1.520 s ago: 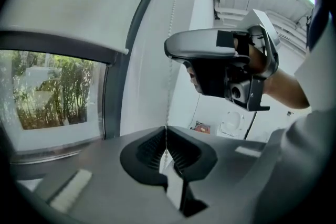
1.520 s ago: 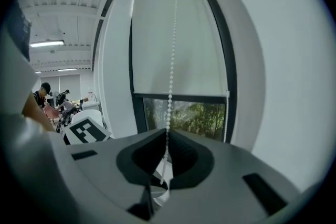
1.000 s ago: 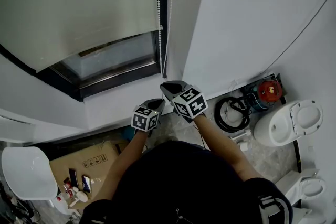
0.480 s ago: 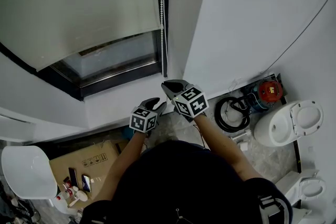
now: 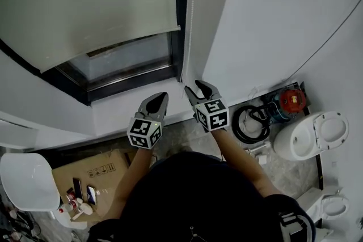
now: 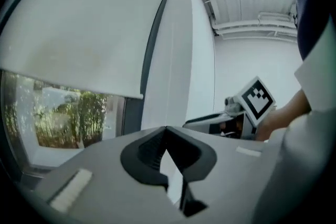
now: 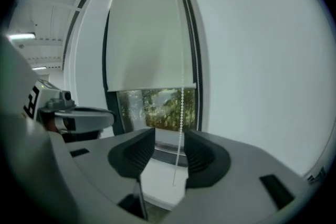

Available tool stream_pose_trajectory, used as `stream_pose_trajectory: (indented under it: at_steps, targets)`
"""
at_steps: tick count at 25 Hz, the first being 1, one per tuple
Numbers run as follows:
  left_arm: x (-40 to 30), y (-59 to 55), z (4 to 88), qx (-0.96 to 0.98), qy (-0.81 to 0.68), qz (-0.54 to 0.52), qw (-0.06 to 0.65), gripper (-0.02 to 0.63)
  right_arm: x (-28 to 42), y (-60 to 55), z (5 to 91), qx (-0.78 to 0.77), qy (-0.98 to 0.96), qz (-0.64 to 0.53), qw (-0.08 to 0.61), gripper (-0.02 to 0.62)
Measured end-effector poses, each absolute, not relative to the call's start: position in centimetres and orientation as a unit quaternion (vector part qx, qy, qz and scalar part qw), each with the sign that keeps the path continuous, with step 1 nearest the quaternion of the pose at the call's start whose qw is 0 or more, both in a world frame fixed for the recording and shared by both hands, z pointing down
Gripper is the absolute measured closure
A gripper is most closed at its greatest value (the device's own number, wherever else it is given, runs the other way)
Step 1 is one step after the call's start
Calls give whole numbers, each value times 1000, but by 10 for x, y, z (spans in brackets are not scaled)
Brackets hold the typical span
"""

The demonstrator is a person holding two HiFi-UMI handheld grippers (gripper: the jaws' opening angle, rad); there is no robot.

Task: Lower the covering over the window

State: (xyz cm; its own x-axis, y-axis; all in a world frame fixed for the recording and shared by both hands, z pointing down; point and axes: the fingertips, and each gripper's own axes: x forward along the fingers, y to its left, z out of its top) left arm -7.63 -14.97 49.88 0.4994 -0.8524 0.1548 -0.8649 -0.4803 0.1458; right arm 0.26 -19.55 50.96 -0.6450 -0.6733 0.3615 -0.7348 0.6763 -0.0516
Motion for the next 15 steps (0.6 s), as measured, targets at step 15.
stream_pose_trajectory:
  at_steps: [15]
  targets:
    - [-114, -144, 277, 803, -591, -40, -61, 595, 45, -178, 277, 479, -876, -55, -29, 583]
